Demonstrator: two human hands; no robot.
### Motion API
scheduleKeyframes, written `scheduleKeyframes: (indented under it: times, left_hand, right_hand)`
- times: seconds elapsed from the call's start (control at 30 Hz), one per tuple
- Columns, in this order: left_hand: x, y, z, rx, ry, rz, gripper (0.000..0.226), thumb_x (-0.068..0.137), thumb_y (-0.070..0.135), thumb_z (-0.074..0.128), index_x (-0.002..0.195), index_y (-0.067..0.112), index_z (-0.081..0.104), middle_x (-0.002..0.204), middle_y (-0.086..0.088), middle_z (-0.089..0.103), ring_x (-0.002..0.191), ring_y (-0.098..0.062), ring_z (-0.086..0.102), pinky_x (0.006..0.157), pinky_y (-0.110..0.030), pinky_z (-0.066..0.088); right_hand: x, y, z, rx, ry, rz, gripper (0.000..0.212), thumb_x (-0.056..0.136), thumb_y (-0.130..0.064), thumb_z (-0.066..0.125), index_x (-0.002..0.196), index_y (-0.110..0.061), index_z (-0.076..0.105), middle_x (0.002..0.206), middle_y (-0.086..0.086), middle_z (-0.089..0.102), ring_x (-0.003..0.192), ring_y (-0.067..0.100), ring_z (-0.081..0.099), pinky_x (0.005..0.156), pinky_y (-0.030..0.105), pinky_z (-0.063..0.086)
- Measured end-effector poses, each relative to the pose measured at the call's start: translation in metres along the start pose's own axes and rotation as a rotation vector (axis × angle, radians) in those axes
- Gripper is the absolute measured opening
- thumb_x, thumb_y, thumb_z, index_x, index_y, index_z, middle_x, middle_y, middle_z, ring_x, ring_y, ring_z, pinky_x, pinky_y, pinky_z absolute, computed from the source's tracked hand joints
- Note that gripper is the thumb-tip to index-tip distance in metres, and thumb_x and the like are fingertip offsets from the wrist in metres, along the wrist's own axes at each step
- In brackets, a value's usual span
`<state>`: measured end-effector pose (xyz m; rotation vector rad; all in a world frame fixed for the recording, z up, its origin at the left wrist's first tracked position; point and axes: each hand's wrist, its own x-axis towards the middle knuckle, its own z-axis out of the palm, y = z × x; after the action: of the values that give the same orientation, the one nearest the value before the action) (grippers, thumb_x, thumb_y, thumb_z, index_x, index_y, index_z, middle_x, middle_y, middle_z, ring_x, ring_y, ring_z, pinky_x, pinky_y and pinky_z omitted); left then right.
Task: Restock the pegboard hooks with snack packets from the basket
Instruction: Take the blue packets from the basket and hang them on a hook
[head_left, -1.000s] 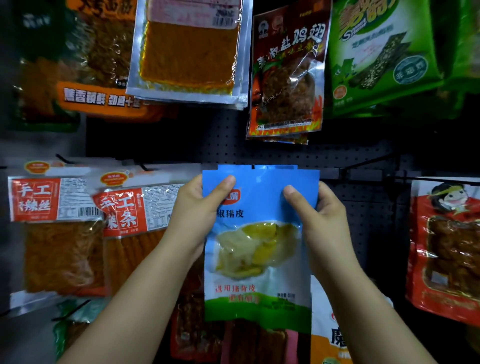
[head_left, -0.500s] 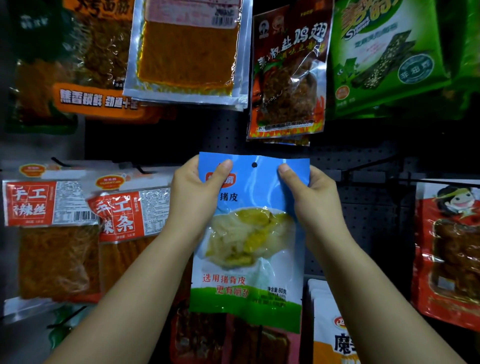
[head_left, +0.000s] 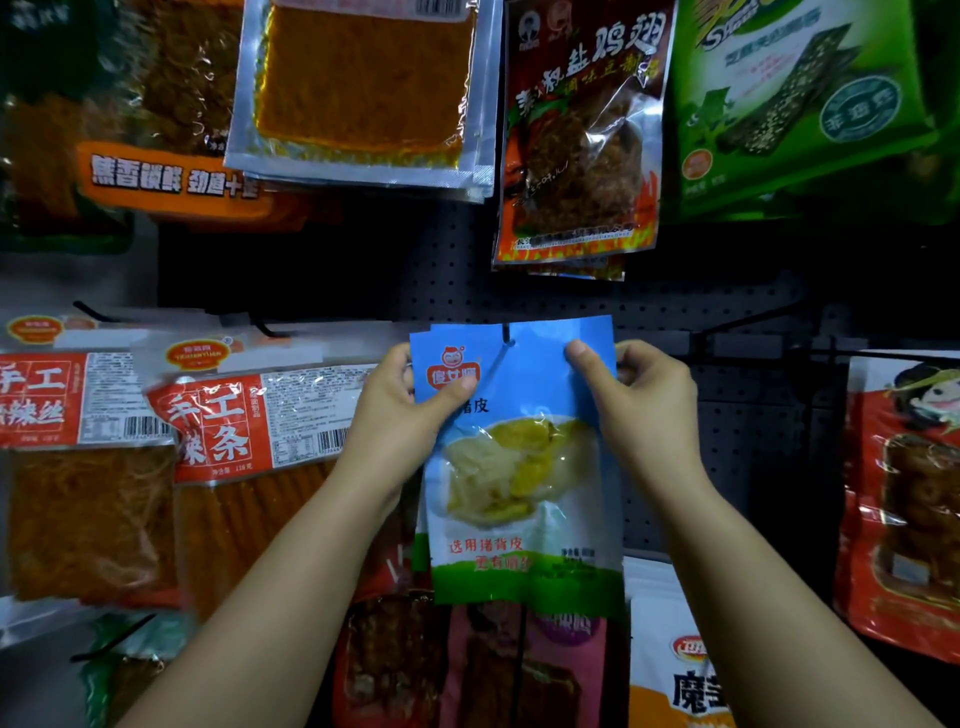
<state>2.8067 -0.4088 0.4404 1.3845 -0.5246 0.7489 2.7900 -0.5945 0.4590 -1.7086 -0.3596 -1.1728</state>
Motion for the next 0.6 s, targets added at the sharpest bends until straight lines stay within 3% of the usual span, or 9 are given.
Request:
scheduleKeyframes:
  times: [0.1,0.2,0.27,0.37,0.43,0.5,0.6]
  left_hand:
    - [0.004,-0.011,0.003,0.073,0.045,-0.011,0.025,0.082,0.016,0.071,0.093,0.031,0.054,0.089,0.010,0.072,0.085,-0.008,0.070,0.068,-0.022,0.056]
    - [0.016,-0.014,0.008,0.238,0.086,0.010,0.026,0.084,0.018,0.069,0.092,0.034,0.049,0.099,0.007,0.068,0.093,-0.015,0.067,0.085,-0.040,0.054]
    - [0.021,-0.015,0.010,0.320,0.091,0.021,0.027,0.085,0.020,0.067,0.097,0.032,0.047,0.099,0.006,0.066,0.094,-0.016,0.065,0.087,-0.043,0.053]
    - [0.020,-0.018,0.015,0.399,0.115,0.043,0.028,0.087,0.024,0.065,0.105,0.028,0.044,0.102,0.006,0.062,0.095,-0.016,0.063,0.084,-0.038,0.051]
    - [0.012,-0.021,0.016,0.406,0.131,0.069,0.030,0.088,0.025,0.064,0.108,0.028,0.042,0.101,0.010,0.059,0.093,-0.010,0.061,0.077,-0.030,0.049]
    - [-0.002,-0.022,0.014,0.293,0.106,0.059,0.036,0.087,0.021,0.066,0.110,0.032,0.041,0.102,0.016,0.059,0.091,-0.002,0.061,0.074,-0.023,0.048]
    - [-0.029,-0.027,0.008,0.156,0.071,0.000,0.048,0.083,0.017,0.069,0.115,0.036,0.040,0.107,0.008,0.062,0.094,-0.005,0.063,0.076,-0.023,0.052]
  right_hand:
    - [0.007,0.010,0.008,-0.109,0.009,0.011,0.053,0.086,-0.044,0.063,0.070,0.005,0.050,0.060,0.016,0.041,0.057,0.020,0.039,0.053,0.031,0.027]
    - [0.016,0.019,0.014,-0.253,0.013,0.062,0.051,0.086,-0.049,0.060,0.060,-0.011,0.040,0.057,0.006,0.041,0.054,0.022,0.039,0.052,0.031,0.027]
    - [0.020,0.023,0.018,-0.362,0.013,0.104,0.054,0.085,-0.054,0.058,0.057,-0.016,0.031,0.053,0.001,0.037,0.051,0.020,0.036,0.050,0.029,0.024]
    - [0.021,0.030,0.024,-0.396,0.020,0.119,0.054,0.085,-0.057,0.056,0.058,-0.017,0.032,0.054,-0.002,0.038,0.051,0.016,0.037,0.048,0.027,0.023]
    - [0.014,0.035,0.025,-0.319,0.013,0.123,0.043,0.085,-0.056,0.056,0.068,-0.018,0.045,0.062,-0.004,0.047,0.059,0.018,0.046,0.050,0.028,0.027]
    - [-0.004,0.045,0.019,-0.172,-0.010,0.138,0.034,0.084,-0.053,0.061,0.085,-0.019,0.056,0.069,-0.007,0.053,0.067,0.014,0.053,0.053,0.029,0.035]
    - [-0.046,0.059,0.005,0.016,-0.057,0.136,0.018,0.082,-0.043,0.067,0.086,-0.029,0.055,0.065,-0.011,0.056,0.056,0.001,0.051,0.053,0.019,0.040]
